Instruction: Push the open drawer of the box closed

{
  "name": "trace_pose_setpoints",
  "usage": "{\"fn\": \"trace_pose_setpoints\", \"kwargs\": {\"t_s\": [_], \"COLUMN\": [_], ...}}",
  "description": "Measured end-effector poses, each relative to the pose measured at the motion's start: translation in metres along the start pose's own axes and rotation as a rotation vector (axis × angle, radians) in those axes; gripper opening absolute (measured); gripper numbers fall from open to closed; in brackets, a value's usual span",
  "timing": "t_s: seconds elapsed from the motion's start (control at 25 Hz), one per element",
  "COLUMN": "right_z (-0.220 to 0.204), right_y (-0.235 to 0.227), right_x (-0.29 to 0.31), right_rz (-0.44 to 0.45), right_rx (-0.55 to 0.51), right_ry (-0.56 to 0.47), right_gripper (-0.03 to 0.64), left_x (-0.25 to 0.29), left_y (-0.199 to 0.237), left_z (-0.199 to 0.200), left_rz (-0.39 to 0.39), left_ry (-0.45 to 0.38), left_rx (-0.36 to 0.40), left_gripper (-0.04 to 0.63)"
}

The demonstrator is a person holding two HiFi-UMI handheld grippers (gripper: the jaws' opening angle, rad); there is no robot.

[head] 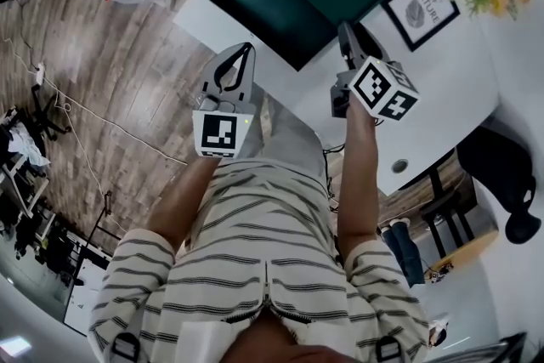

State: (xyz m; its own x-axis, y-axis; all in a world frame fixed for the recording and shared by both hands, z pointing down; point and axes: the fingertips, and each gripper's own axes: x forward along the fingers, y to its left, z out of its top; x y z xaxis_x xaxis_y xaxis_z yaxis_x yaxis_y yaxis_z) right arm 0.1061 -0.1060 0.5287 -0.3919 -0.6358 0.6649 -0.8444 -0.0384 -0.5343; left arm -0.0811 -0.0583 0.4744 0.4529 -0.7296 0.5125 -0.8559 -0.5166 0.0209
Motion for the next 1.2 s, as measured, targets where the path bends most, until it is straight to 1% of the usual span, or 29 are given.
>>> {"fn": "trace_pose_setpoints", "kwargs": {"t_s": [0.12, 0.2, 0.48, 0.52, 0.6, 0.8, 1.04, 1.2], "right_z": [0.001, 0.002, 0.002, 0.002, 0.001, 0.002, -0.002, 0.001], "right_y": [0.0, -0.001, -0.002, -0.002, -0.001, 0.0, -0.005, 0.0], "right_x": [0.001, 0.0, 0.0, 0.0, 0.0, 0.0, 0.001, 0.001], "right_rz": [0.029, 0.032, 0.026, 0.025, 0.026, 0.026, 0.025, 0.026], "right_rx": [0.037, 0.038, 0.037, 0.036, 0.031, 0.023, 0.019, 0.014], "right_ry": [0.015, 0.014, -0.004, -0.003, -0.001, -0.003, 0.007, 0.0], "right_gripper": [0.124, 0.123, 0.121, 0.121, 0.123, 0.124, 0.127, 0.127], "left_x": [0.0, 0.002, 0.011, 0.013, 0.017, 0.029, 0.039, 0.043], "left_y": [0.005, 0.006, 0.004, 0.004, 0.005, 0.005, 0.004, 0.004], "left_z": [-0.005, -0.011, -0.035, -0.039, -0.043, -0.056, -0.068, -0.071], "left_rz": [0.018, 0.021, -0.003, -0.006, -0.009, -0.024, -0.061, -0.069], "left_ry": [0.005, 0.014, 0.065, 0.071, 0.079, 0.109, 0.143, 0.148], "left_rx": [0.007, 0.013, 0.034, 0.031, 0.035, 0.08, 0.107, 0.126], "left_gripper": [0.0, 0.0, 0.004, 0.022, 0.032, 0.078, 0.101, 0.104]}}
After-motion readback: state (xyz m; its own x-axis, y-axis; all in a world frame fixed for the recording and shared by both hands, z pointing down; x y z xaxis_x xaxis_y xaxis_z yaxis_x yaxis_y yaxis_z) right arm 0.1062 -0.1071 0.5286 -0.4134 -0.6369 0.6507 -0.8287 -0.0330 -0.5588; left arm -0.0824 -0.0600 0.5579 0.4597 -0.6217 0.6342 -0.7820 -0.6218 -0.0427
